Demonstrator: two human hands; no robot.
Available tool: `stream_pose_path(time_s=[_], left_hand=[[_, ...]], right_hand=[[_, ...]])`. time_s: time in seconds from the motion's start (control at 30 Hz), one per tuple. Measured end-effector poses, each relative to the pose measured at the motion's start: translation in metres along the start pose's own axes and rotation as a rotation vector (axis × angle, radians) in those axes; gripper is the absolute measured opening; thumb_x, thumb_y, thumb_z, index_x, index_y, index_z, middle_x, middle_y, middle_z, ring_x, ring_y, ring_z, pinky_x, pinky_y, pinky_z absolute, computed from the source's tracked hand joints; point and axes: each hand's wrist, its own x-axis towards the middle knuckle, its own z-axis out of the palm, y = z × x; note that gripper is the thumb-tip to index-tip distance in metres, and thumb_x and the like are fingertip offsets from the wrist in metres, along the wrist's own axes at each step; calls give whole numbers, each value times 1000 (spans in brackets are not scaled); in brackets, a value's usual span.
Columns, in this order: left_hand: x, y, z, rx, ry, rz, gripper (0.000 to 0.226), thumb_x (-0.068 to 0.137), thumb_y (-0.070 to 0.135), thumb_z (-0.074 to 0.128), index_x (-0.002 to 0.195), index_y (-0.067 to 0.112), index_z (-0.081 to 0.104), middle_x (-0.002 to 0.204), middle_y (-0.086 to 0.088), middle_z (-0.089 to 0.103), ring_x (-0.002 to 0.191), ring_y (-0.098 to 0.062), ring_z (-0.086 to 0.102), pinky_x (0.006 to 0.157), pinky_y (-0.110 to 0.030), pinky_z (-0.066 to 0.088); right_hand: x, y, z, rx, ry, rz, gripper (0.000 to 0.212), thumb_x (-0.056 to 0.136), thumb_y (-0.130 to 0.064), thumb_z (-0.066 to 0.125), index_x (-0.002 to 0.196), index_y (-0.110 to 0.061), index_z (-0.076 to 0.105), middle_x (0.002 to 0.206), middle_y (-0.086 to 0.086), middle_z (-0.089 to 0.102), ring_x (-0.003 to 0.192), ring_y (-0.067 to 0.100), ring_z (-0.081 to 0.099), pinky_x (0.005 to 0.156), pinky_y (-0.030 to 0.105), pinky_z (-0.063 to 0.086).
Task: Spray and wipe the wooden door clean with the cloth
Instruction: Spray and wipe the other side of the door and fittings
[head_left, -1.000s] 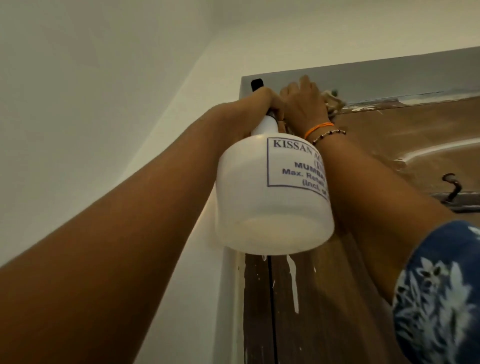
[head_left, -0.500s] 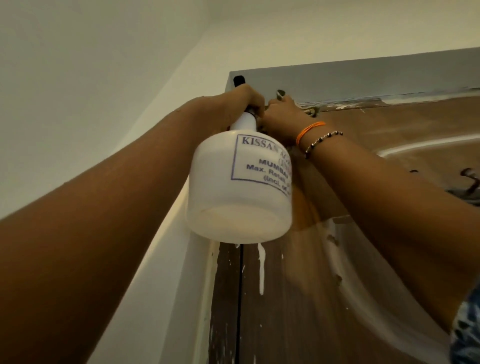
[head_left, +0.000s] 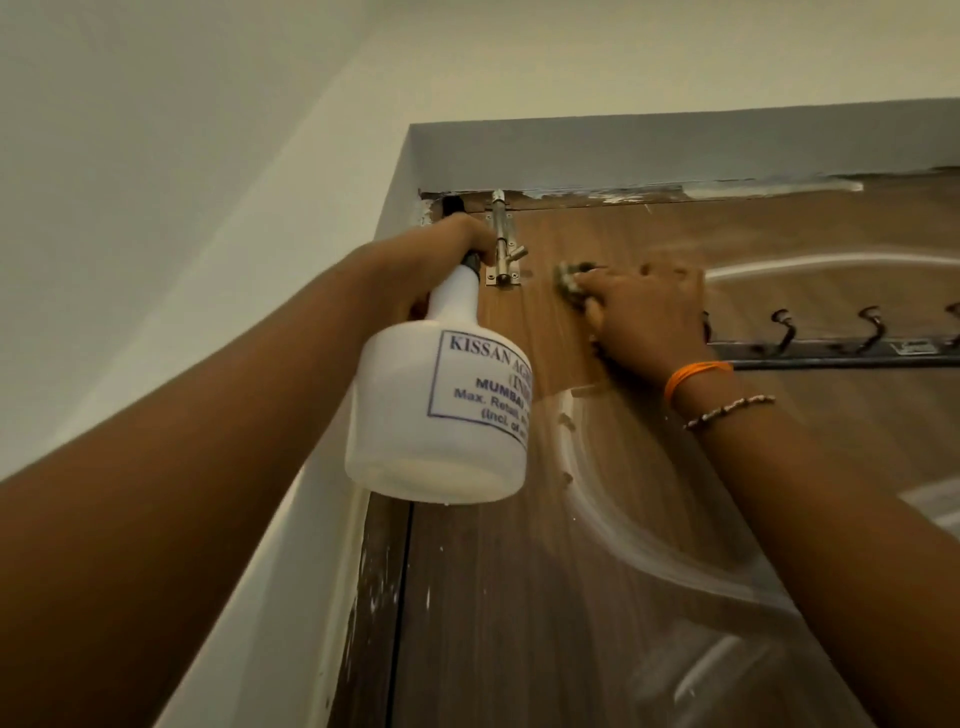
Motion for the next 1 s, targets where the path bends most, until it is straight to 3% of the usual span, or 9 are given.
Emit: stream_pose_path(time_s=[0.1, 0.17, 0.3, 0.37, 0.47, 0.6, 0.77, 1.0], left_hand=[[-9, -5, 5, -18, -26, -50, 15, 80, 27, 58, 84, 13, 52, 88, -13, 59, 80, -29, 57, 81, -41, 50], [-10, -5, 4, -31, -28, -63, 19, 77, 27, 57, 86, 12, 52, 84, -14, 59, 74, -29, 57, 76, -37, 49], [-18, 4, 1, -3, -14, -42, 13, 80, 23, 52, 78, 11, 49, 70, -9, 55, 53, -20, 51, 51, -23, 42], [-20, 4, 0, 3, -5, -46, 14, 81, 24, 52, 76, 11, 49, 69, -8, 55, 53, -19, 50, 51, -23, 41], [-24, 4, 5, 32, 3, -40, 14, 78, 26, 53, 79, 12, 51, 77, -11, 57, 59, -23, 52, 62, -30, 44], [-22, 1, 13, 25, 13, -56, 20, 75, 27, 55, 85, 10, 52, 82, -14, 59, 71, -27, 54, 74, -37, 44], [-14, -8, 24, -39, 40, -58, 14, 80, 23, 51, 81, 10, 48, 82, -14, 54, 69, -26, 52, 68, -32, 44], [6, -7, 45, -9, 89, -24, 13, 82, 22, 51, 81, 9, 48, 86, -16, 55, 59, -22, 50, 59, -27, 42]], right_hand=[[12, 5, 3, 111, -97, 115, 35, 98, -29, 41, 131, -26, 51, 130, 9, 57, 122, 32, 47, 101, 49, 38], [15, -10, 11, 149, -129, 1, 36, 98, -27, 40, 133, -26, 48, 136, 7, 53, 121, 30, 49, 99, 50, 41], [8, -54, 17, 162, -215, -365, 48, 100, -35, 42, 147, -32, 31, 155, -4, 31, 139, 23, 32, 109, 48, 33], [10, -60, 16, 135, -219, -422, 49, 100, -36, 43, 147, -32, 32, 154, -5, 33, 136, 21, 37, 105, 44, 38], [13, -40, 12, 122, -122, -282, 43, 100, -26, 40, 142, -35, 41, 149, -7, 41, 130, 22, 44, 97, 41, 42], [15, -16, 6, 70, -94, -53, 42, 99, -16, 36, 139, -25, 46, 138, 6, 52, 119, 31, 51, 94, 46, 44], [27, -21, 15, 86, -77, -214, 40, 98, -14, 39, 133, -24, 54, 135, 4, 55, 115, 30, 54, 89, 40, 45], [76, -19, 33, 84, -1, -71, 31, 98, -12, 41, 123, -13, 60, 124, 14, 60, 115, 35, 55, 92, 44, 46]])
